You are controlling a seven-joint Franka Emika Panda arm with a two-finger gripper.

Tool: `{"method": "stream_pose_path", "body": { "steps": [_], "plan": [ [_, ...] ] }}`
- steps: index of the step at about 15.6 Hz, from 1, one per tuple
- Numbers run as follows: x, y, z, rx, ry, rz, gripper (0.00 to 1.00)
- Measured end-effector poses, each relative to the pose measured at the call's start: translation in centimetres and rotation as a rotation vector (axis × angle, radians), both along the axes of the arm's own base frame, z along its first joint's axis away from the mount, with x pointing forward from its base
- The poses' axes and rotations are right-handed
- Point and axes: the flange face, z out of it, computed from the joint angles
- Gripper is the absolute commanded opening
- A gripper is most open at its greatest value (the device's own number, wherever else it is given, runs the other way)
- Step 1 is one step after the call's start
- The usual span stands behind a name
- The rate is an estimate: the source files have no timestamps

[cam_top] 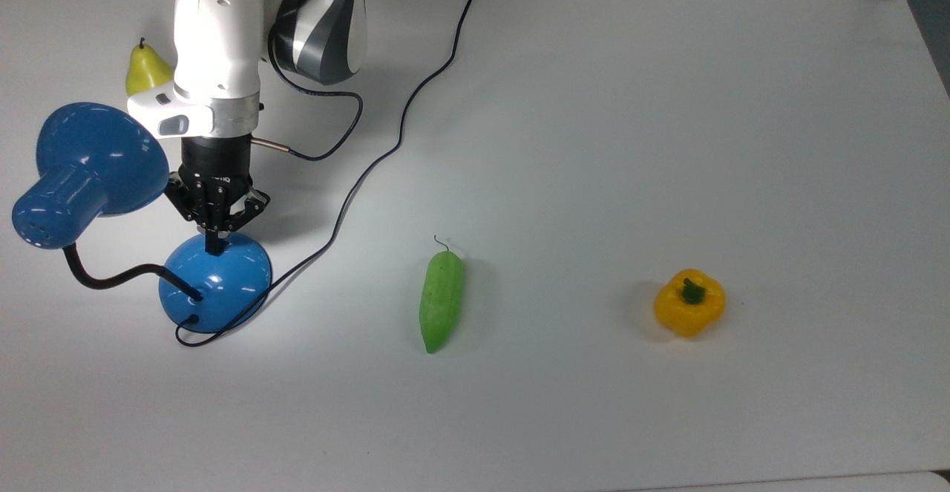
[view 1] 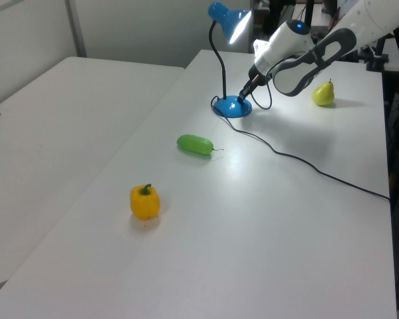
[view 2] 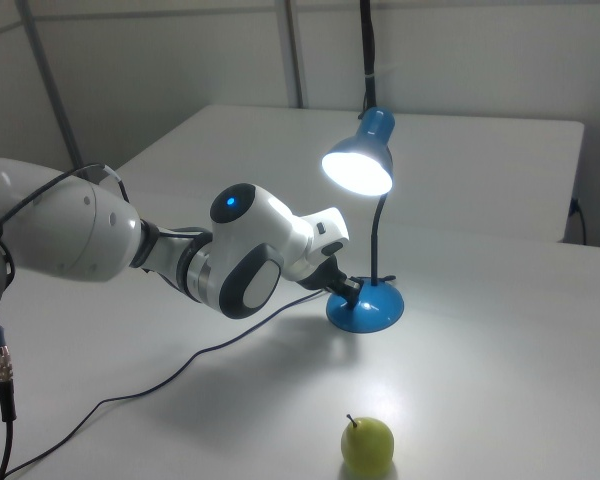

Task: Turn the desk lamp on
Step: 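Press down on the switch on the lamp base with the gripper, then lift the gripper up off the lamp base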

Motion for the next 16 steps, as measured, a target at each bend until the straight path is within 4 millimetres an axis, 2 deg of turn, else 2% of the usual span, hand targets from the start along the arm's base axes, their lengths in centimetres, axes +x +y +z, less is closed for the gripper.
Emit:
{"method": "stream_pose_path", "body": {
  "steps": [3,6,9,11,12,13,15,16],
  "plan": [
    [-0.2,0.2,0.2,0.002,0.000,0.002,0.00],
    [-1.0,0.8,1.4,0.009,-0.006,0.007,0.00],
    [-2.5,2.5,2.0,0.026,0.021,0.024,0.00],
    [-3.3,3.7,2.5,0.050,0.104,0.035,0.02],
    [-3.8,4.4,3.0,0.066,0.167,0.040,0.10],
    [-4.3,5.0,3.8,0.082,0.230,0.046,0.27],
    [-5.6,6.1,5.6,0.109,0.329,0.055,0.48],
    [-6.3,6.4,6.7,0.121,0.370,0.057,0.77]
  ]
}}
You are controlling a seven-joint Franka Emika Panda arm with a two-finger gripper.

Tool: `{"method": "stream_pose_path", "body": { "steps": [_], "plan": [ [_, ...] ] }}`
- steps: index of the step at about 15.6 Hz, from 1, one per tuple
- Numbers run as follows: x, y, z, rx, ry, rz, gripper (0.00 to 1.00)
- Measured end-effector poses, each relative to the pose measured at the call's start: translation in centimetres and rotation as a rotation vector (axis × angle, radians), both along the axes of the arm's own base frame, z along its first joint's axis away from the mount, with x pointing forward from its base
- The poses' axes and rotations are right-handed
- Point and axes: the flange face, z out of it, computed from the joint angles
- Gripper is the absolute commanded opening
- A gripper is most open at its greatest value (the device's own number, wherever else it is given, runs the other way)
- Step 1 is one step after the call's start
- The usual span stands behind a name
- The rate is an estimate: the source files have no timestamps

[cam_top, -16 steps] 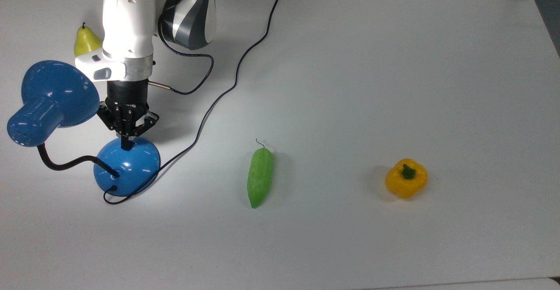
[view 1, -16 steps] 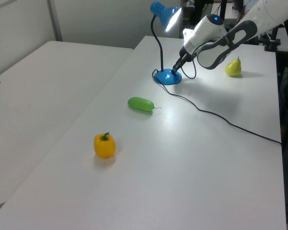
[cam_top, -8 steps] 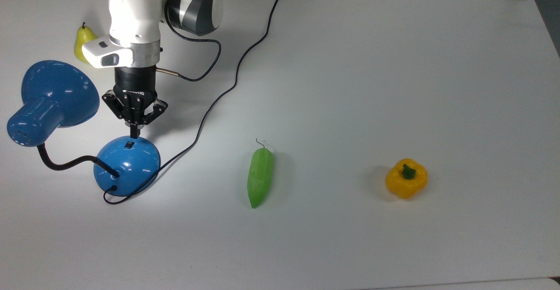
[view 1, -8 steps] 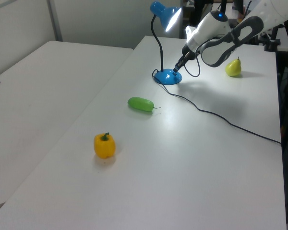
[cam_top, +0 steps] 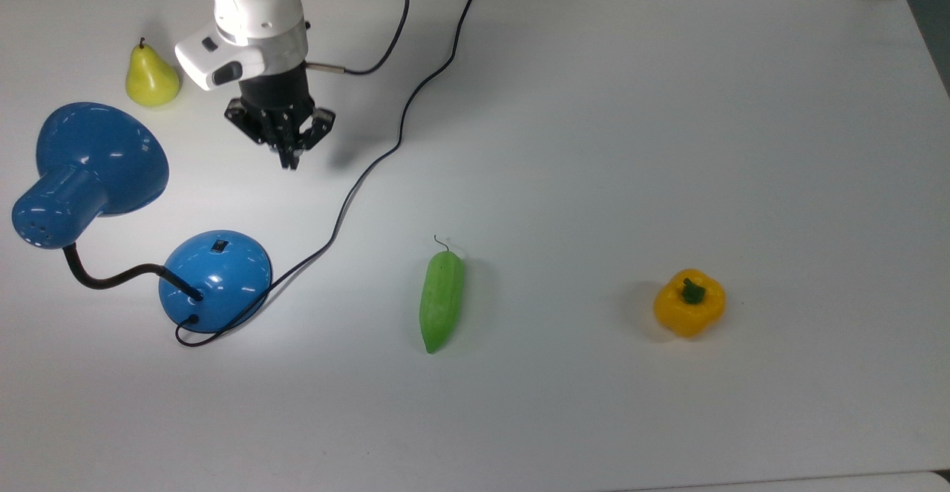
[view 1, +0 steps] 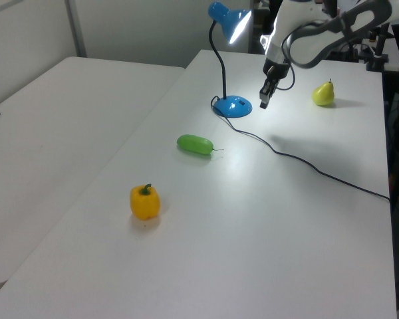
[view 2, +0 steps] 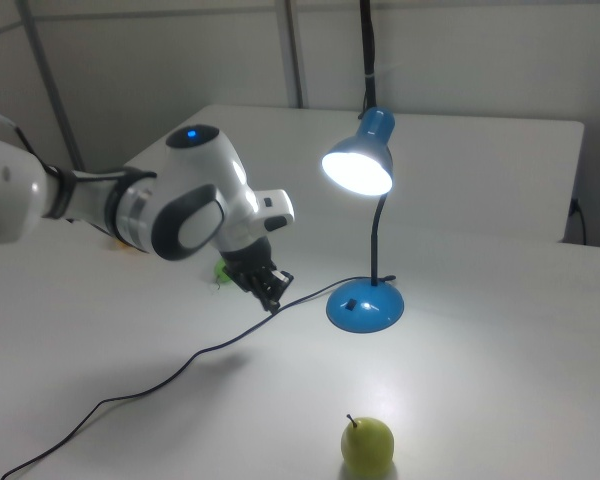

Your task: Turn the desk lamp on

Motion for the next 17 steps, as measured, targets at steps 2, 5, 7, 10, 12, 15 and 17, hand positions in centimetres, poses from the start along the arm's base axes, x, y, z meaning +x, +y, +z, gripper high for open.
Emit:
{"method": "stream_pose_path", "body": {
  "steps": [2,5,7,10,12,15,17],
  "plan": [
    [-1.6,0.2,2.5,0.021,0.067,-0.001,1.00],
    [-4.2,0.4,6.7,0.048,0.141,-0.001,1.00],
    [-5.7,0.7,9.7,0.063,0.174,-0.001,1.00],
    [-7.4,1.0,15.0,0.082,0.200,-0.037,1.00],
    [-8.3,1.5,18.0,0.092,0.198,-0.071,1.00],
    [-8.8,2.9,21.9,0.119,0.185,-0.170,1.00],
    [-8.7,4.4,23.9,0.158,0.167,-0.188,1.00]
  ]
}}
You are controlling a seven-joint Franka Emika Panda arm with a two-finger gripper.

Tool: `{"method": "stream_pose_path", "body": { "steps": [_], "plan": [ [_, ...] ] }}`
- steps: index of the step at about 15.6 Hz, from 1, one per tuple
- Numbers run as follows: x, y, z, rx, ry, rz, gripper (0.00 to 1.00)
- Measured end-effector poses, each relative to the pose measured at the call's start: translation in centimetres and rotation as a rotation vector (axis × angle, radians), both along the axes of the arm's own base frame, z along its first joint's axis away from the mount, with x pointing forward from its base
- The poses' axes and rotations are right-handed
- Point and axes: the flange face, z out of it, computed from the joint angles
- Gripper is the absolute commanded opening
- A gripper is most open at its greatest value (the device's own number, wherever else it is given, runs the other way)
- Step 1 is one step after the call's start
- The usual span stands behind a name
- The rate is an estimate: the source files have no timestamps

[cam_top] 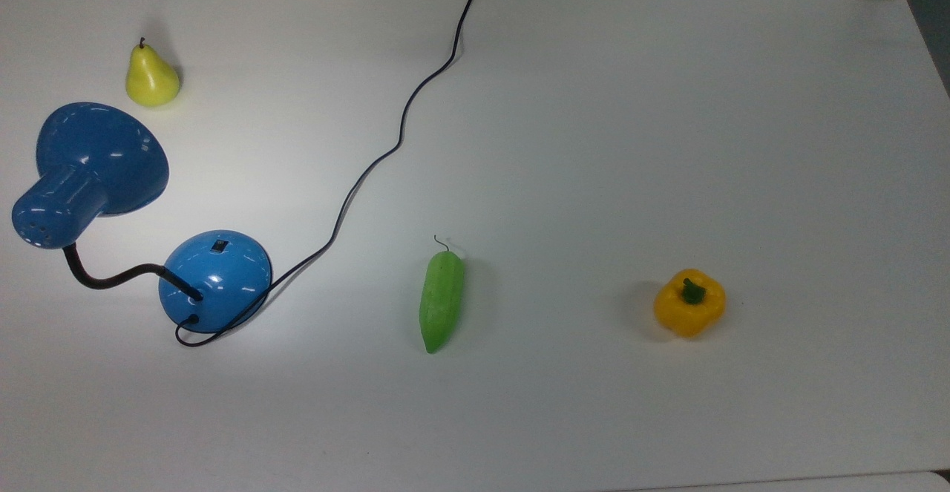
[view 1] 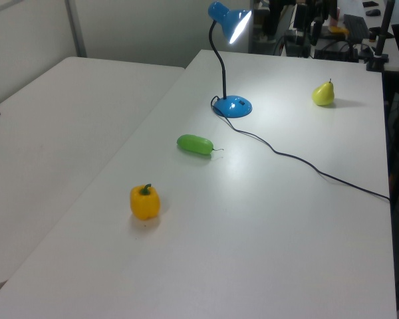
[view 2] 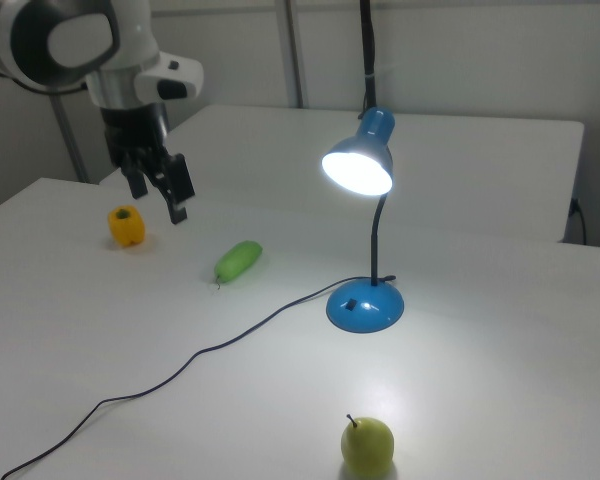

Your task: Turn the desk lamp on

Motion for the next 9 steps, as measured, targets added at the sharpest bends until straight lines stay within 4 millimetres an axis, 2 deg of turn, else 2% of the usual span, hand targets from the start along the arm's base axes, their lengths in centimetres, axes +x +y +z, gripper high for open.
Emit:
{"method": "stream_pose_path", "body": {
  "steps": [3,6,7,9],
  "plan": [
    [0.2,3.8,1.7,0.012,-0.029,0.051,1.00],
    [0.2,9.0,1.1,0.001,-0.018,0.141,1.00],
    [0.3,10.2,0.8,-0.003,-0.011,0.164,1.00],
    [0.6,11.3,0.0,-0.009,-0.009,0.210,1.00]
  ]
}}
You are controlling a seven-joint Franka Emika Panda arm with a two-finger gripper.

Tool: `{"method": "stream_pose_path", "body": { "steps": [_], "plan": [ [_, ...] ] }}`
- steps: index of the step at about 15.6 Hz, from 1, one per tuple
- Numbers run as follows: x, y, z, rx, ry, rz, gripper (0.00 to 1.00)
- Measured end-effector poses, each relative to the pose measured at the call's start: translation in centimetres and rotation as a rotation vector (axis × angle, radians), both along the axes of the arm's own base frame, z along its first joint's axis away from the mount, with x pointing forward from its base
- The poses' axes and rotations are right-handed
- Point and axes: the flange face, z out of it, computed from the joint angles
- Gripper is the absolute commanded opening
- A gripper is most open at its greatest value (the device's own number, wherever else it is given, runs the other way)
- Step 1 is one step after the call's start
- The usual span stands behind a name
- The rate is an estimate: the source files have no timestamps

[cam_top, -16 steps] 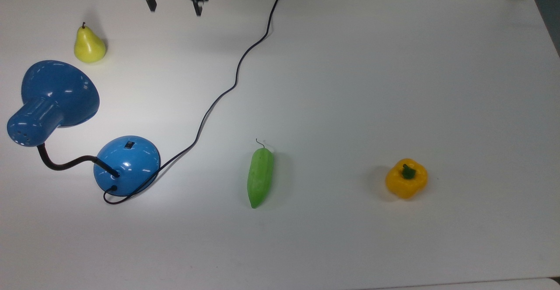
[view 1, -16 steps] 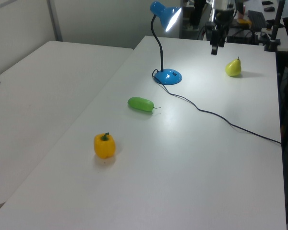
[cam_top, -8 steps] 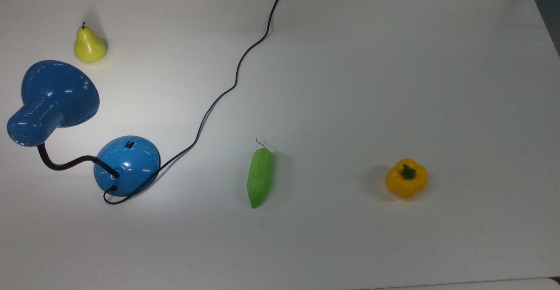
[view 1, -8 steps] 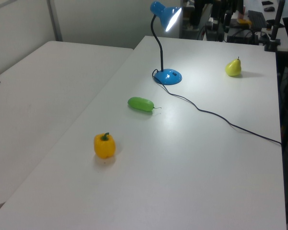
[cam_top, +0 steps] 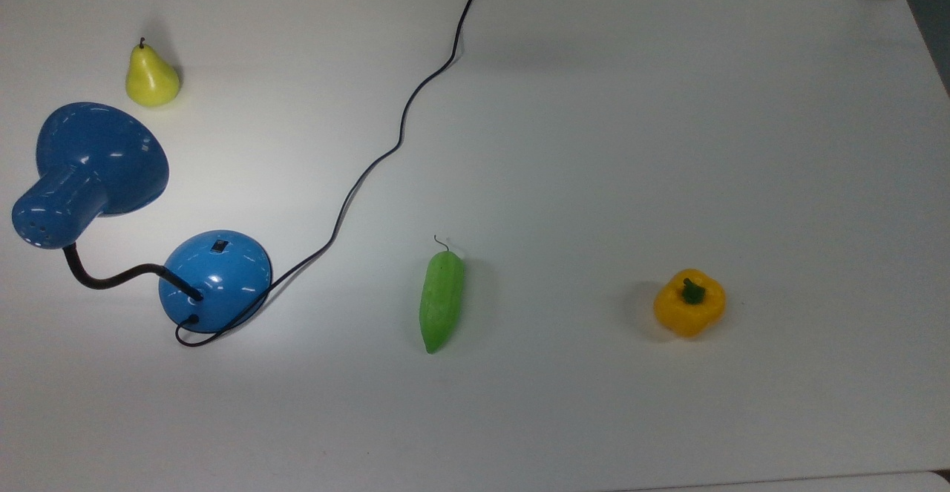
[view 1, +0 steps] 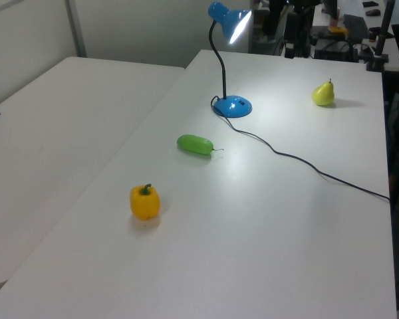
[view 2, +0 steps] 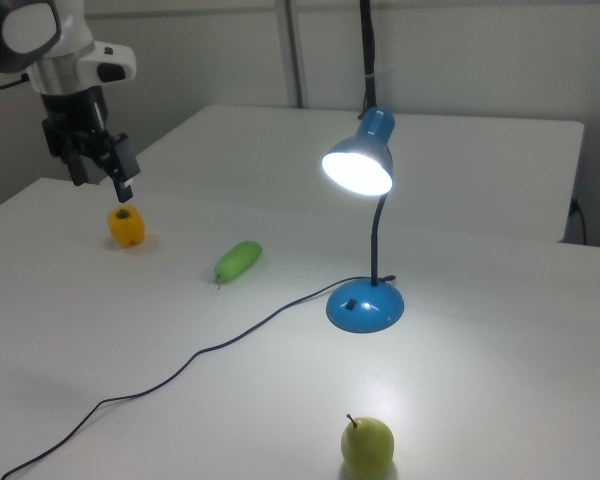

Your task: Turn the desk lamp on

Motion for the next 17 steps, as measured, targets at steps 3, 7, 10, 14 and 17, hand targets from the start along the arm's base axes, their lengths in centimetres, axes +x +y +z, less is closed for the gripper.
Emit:
{"method": "stream_pose_path", "body": {
  "steps": [3,7,10,14,17],
  "plan": [
    [1.0,-0.2,-1.3,-0.009,-0.008,0.084,1.00],
    [2.5,-1.4,-2.4,-0.032,-0.046,0.180,1.00],
    [3.3,-3.5,-2.7,-0.059,-0.068,0.241,1.00],
    [3.4,-4.4,-2.6,-0.061,-0.073,0.252,1.00],
    [3.3,-4.3,-2.5,-0.061,-0.076,0.254,1.00]
  ]
}}
